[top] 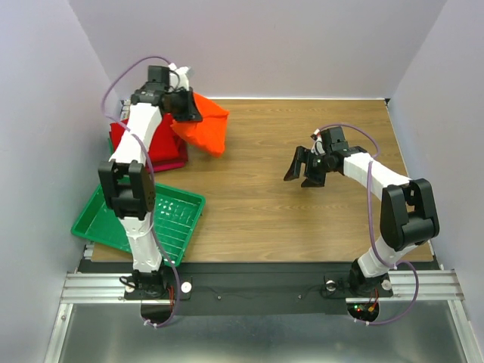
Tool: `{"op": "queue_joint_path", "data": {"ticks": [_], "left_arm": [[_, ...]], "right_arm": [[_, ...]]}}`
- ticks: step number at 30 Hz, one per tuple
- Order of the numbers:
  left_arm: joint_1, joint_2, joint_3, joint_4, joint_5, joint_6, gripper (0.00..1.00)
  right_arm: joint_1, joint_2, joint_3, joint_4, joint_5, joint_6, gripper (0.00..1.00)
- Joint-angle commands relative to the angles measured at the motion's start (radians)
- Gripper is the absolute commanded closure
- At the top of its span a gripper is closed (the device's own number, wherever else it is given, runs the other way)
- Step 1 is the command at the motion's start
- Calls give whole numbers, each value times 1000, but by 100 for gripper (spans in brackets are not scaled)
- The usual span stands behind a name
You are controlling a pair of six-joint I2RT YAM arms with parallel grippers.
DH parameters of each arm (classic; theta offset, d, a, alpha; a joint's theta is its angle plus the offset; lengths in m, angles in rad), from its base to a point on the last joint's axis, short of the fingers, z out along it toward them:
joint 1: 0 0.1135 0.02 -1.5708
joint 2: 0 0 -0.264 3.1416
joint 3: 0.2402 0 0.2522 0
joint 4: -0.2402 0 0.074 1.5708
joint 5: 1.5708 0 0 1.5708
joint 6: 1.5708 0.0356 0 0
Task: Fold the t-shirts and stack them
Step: Neatly place the folded tshirt to the corner
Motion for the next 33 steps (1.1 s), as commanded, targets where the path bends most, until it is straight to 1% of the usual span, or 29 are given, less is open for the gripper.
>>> {"op": "queue_joint_path", "data": {"ticks": [1,2,3,4,5,8,11,14,18,21,27,30,33], "left_arm": [[84,-156,30,10,21,7,100],[107,-185,22,22,25,2,100],[107,-197,19,28,31,-1,100],[164,-208,18,36,39,-8,100],[184,-225,13,51,63,-19,100],[259,-242,9,80,103,-36,100],[307,-244,-13,91,137,-38,100],[331,-247,-39,96,157,-30,100],[365,-243,-117,123,160,-12,100],[385,-217,-146,127,171,5,100],[439,-188,-246,188,110,5,100],[449,-162,-254,205,65,4,100],[451,-119,-226,197,12,-2,100]], "right_arm": [[1,-21,-17,9,-18,-22,15],[1,-21,-17,8,-19,-25,15],[-1,-21,-17,8,-22,-27,15],[-1,-21,-16,8,-25,-27,16],[1,-21,-14,9,-28,-28,16],[1,-17,-8,6,-38,-28,15],[1,-15,-3,5,-42,-28,16],[1,-15,-3,3,-44,-28,16],[1,-14,-3,2,-45,-27,16],[1,-14,-2,0,-47,-25,15],[1,-18,4,-2,-45,-23,15],[1,-26,4,-2,-47,-19,15],[1,-31,6,-2,-48,-17,15]]}}
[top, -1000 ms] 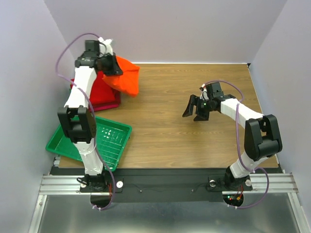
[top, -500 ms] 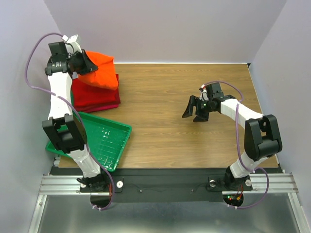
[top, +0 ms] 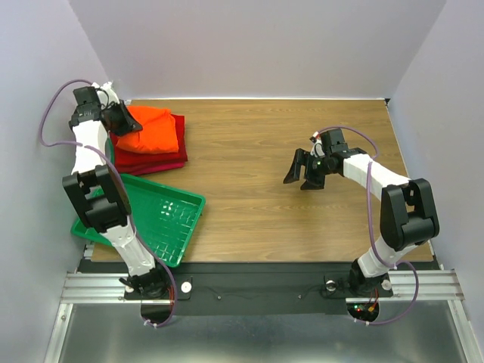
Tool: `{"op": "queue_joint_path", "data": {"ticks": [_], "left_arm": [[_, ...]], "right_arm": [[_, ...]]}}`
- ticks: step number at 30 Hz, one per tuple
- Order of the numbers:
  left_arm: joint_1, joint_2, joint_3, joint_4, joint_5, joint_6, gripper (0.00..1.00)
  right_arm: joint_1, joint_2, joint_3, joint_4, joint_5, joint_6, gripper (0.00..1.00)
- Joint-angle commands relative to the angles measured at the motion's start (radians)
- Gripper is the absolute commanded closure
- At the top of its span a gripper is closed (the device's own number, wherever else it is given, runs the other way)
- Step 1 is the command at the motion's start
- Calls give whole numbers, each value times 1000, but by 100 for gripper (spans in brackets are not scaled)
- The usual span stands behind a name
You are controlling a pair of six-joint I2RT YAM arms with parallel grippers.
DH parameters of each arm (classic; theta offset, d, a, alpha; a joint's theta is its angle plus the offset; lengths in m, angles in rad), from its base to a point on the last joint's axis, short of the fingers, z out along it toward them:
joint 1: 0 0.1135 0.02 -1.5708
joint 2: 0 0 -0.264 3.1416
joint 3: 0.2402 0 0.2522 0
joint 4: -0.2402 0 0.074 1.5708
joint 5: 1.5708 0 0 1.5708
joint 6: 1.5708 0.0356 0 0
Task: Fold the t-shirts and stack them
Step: Neatly place the folded tshirt to the corner
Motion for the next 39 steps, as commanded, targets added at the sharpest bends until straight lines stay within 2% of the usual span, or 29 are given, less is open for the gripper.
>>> {"op": "queue_joint_path", "data": {"ticks": [1,2,3,4,5,6,7,9,16,20,24,28,31,33,38,39], "left_arm": [[4,28,34,59,-80,2,100],[4,47,38,54,-129,-1,99],[6,51,46,54,-155,-7,93],[4,58,51,51,-181,-19,76],[6,61,54,45,-227,-26,62],[6,59,57,43,-244,-32,36],[6,48,54,48,-270,-38,18],[6,32,41,54,-300,-47,1],[6,-99,-61,88,-445,-127,1],[4,-230,-156,98,-683,-197,1],[-3,-341,-264,115,-715,-214,1],[-63,-487,-408,137,-800,-216,1],[-82,-620,-468,132,-769,-211,1],[-103,-669,-492,115,-755,-213,1],[-293,-842,-549,85,-806,-289,1],[-372,-860,-558,80,-809,-312,1]], "right_arm": [[2,-29,26,-3,-22,-2,16],[1,-34,26,-3,-25,-1,16],[1,-34,28,-1,-24,1,15],[1,-40,29,-4,-24,1,16],[1,-41,31,-4,-24,4,15],[-1,-44,32,-4,-24,5,16],[1,-52,32,-4,-18,7,15],[1,-60,35,-4,-15,10,15],[1,-90,46,-7,13,14,14],[1,-103,48,-9,24,13,13],[1,-113,46,-12,30,11,13],[1,-139,49,-21,63,21,12],[1,-181,54,-29,96,21,6],[1,-193,57,-32,119,17,6],[1,-236,71,-43,166,10,4],[1,-247,72,-43,180,8,4]]}}
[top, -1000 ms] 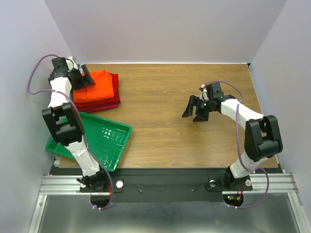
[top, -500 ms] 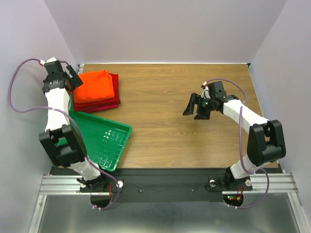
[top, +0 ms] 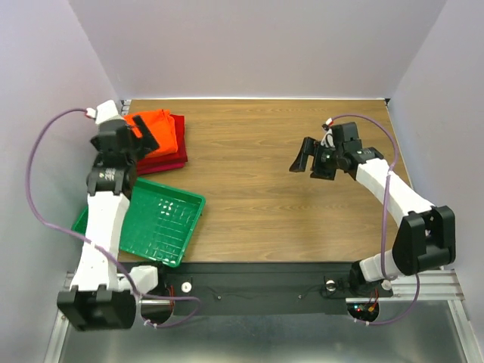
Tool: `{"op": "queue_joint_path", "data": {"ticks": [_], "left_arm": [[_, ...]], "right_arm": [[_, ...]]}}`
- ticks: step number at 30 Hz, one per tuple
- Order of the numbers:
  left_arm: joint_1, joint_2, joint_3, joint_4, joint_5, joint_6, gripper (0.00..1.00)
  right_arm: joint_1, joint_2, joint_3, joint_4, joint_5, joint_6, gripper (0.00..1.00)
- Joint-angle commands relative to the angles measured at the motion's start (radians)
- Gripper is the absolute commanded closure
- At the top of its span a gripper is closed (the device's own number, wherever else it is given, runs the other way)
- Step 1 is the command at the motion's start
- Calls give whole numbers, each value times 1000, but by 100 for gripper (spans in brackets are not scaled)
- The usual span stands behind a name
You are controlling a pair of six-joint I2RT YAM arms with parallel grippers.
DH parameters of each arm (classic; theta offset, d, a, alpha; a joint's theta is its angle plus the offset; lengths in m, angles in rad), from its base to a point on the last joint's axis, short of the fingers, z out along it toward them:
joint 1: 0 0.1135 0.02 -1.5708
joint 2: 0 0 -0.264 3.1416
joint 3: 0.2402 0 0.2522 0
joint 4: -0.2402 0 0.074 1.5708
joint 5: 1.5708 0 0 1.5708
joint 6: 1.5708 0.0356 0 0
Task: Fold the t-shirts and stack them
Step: Neatly place the folded tshirt to the corner
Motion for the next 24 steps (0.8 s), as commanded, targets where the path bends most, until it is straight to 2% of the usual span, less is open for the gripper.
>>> {"op": "queue_joint_path", "data": {"ticks": [1,6,13,24], "left_arm": [[-162,-126,-35,-8,-37,-111,1],[-361,-160,-53,-43,-74,-198,1],[-515,-179,-52,-60,-133,-263,1],[-547,-228,-66,-77,-131,-257,1]], "right_arm": [[1,-63,58,3,67,-7,3],[1,-113,57,1,98,-7,2],[1,-173,34,1,121,4,1],[1,-227,-2,0,144,1,1]]}}
